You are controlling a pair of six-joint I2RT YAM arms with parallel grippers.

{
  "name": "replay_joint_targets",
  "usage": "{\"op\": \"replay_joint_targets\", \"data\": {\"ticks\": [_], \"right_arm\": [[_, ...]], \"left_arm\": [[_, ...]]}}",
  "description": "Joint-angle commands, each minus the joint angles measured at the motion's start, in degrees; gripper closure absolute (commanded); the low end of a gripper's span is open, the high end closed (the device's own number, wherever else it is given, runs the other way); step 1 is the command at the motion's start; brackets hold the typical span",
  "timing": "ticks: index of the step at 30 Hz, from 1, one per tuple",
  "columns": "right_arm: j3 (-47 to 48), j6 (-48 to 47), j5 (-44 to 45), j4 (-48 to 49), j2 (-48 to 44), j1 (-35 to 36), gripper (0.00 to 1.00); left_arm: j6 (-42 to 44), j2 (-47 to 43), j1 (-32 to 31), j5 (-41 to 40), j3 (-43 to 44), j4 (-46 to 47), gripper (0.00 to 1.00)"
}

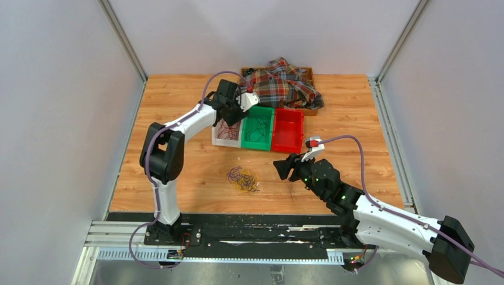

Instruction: Untangle the cables

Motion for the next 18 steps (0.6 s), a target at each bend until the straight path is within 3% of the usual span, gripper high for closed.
{"op": "replay_joint_targets", "data": {"ticks": [1, 2, 3, 12, 15, 18], "right_arm": [[-0.38, 0.59, 0.80, -0.26, -0.64, -0.89, 0.44], [-0.38, 0.55, 0.68, -0.27, -0.72, -0.87, 0.44], [-0.30, 0.52, 0.65, -0.46, -0.88, -0.87, 0.44], [-0.46, 0.33, 0.87, -1.32, -2.61, -0.89, 0.44], [-0.55, 0.35, 0.78, -1.39, -2.49, -0.85, 0.44], [-0.60, 0.26, 0.65, -1.33, -2.25, -0.89, 0.44]], "left_arm": [[-0.08, -4.35, 1.00, 4.66, 4.78, -7.77, 0.22], [-0.22, -4.87, 1.19, 5.47, 5.28, -8.52, 0.07], [-0.46, -5.47, 1.34, 6.23, 5.50, -9.06, 0.01], [-0.69, -8.25, 1.60, 10.05, 11.39, -19.63, 0.02], [-0.79, -9.42, 1.64, 16.10, 14.91, -27.72, 0.00], [0.53, -14.40, 1.45, 22.88, 10.73, -33.24, 0.01]]}}
